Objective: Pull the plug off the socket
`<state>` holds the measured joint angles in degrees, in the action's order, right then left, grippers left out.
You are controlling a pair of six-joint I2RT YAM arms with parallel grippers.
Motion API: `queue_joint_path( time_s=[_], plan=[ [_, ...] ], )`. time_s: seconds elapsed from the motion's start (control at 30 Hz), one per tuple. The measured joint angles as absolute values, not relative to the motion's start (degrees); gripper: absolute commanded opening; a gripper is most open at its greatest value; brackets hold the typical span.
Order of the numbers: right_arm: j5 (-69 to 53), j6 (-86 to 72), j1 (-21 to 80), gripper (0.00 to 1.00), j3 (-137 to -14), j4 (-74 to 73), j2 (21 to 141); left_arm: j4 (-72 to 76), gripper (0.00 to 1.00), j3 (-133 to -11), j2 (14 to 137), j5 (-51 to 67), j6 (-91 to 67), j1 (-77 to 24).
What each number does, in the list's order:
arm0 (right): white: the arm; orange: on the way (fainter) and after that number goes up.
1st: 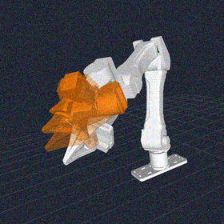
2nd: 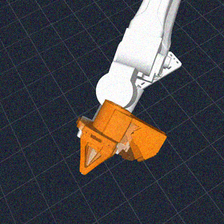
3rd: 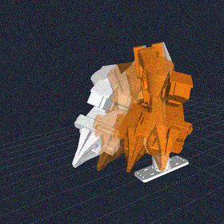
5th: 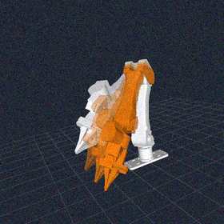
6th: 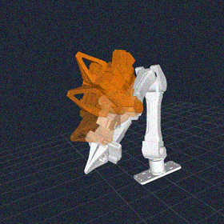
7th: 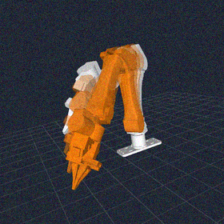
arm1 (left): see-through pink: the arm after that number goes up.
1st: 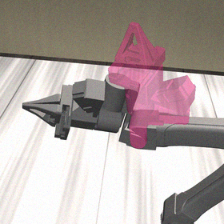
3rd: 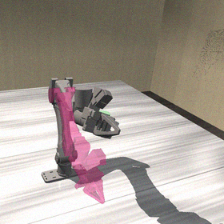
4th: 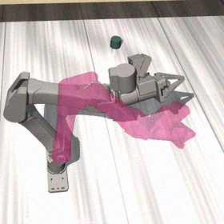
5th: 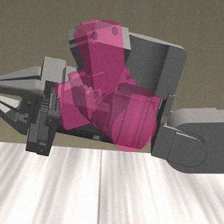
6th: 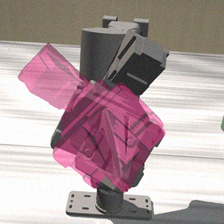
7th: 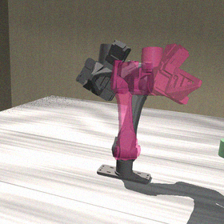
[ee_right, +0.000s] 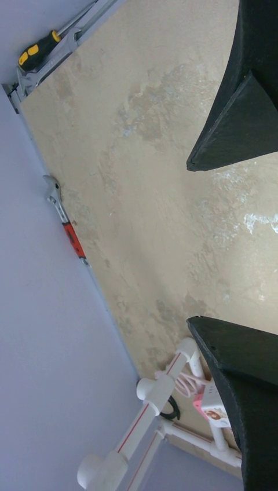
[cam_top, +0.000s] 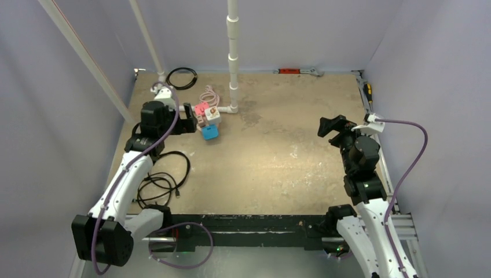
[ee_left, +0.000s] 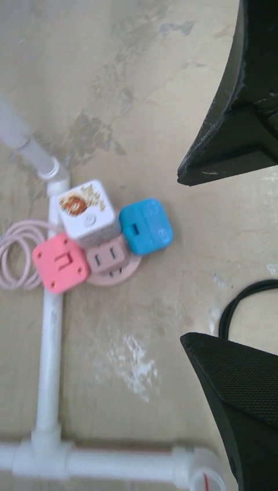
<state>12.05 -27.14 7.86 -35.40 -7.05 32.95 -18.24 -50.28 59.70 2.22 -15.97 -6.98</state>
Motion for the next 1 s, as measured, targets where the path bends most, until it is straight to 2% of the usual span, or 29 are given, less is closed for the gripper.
queue_joint_path(
  time_s=[0.2, 0.4, 0.8, 1.0],
  plan=[
    [10.0, -26.8, 7.9, 0.99, -35.0, -6.3, 32.5, -17.2, 0.99, -50.5, 69.3, 4.7, -15.4, -15.5],
    [8.1, -26.6, 7.8, 0.99, -34.0, -5.5, 32.4, -17.0, 0.99, -53.7, 78.0, 5.9, -16.2, -17.1],
    [4.7, -25.3, 7.8, 0.99, -34.0, -5.0, 33.8, -11.5, 0.99, -55.6, 80.9, 0.9, -18.4, -17.4],
    [3.3, -24.5, 7.8, 0.99, -33.1, -4.3, 34.5, -9.6, 0.76, -54.4, 81.1, -0.9, -19.7, -14.7]
  ],
)
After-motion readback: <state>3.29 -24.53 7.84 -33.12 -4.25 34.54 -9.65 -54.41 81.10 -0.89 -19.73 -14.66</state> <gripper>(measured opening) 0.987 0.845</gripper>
